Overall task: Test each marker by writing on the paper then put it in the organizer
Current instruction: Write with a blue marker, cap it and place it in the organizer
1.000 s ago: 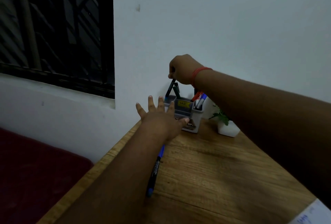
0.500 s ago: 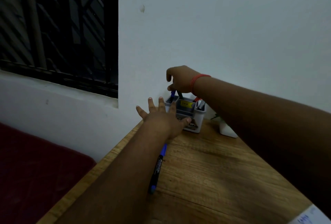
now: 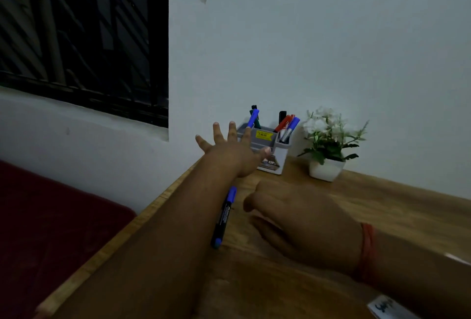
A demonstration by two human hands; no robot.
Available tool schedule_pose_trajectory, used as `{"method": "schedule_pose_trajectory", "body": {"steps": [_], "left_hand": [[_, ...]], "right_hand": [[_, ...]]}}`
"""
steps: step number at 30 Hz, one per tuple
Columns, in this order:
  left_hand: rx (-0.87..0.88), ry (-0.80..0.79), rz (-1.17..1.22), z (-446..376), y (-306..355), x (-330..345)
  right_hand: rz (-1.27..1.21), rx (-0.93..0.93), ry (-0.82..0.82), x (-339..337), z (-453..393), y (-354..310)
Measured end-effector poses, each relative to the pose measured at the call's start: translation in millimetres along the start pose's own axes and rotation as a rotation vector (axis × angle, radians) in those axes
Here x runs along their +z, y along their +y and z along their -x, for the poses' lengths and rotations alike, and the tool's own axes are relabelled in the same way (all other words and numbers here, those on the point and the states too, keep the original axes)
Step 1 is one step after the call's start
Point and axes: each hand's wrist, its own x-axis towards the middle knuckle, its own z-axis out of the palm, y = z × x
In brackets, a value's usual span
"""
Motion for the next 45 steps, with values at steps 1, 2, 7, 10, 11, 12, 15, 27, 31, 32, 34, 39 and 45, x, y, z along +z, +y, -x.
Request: {"method": "schedule_pose_trajectory", "body": {"steps": [1,2,7,10,11,12,15,27,31,32,34,39,45], "left_hand": [[0.0,0.008,0.011,1,-1,0],[-0.003,0.011,0.015,1,-3,0],[-0.027,0.016,0.049,2,-9,0],[-0.032,0.024,0.062,0,-11,1],[-0.036,0.023,0.065,0,-12,1],[-0.039,0.021,0.067,0,-12,1],[-0.036,0.028,0.064,-1,-12,2],[0.039,0.076,0.016,0,-4,3],[0.135,0.151,-0.066,11,10,0],[0.182,0.191,-0.088,16,18,-1],[0.342,0.273,-0.078,36,42,0],[0.746,0.1,0.257,100,107,19],[0.773,-0.068,0.445,110,131,44]], "right_hand": [[0.028,-0.049,-0.087,6,3,-2],[0.037,-0.074,-0.146,12,4,-1],[0.08,-0.115,-0.19,27,-12,2],[0.038,-0.141,-0.212,29,-21,0],[0.018,-0.148,-0.219,30,-22,-1],[0.001,-0.154,-0.228,30,-23,-2],[-0.047,-0.181,-0.26,30,-24,0],[-0.276,0.257,0.024,-27,52,16],[-0.521,0.617,0.191,-60,98,22],[-0.637,0.733,0.229,-66,109,24],[-0.85,0.936,0.317,-72,129,29],[-1.209,1.193,0.624,-70,153,36],[-1.413,1.19,0.643,-62,160,42]]}}
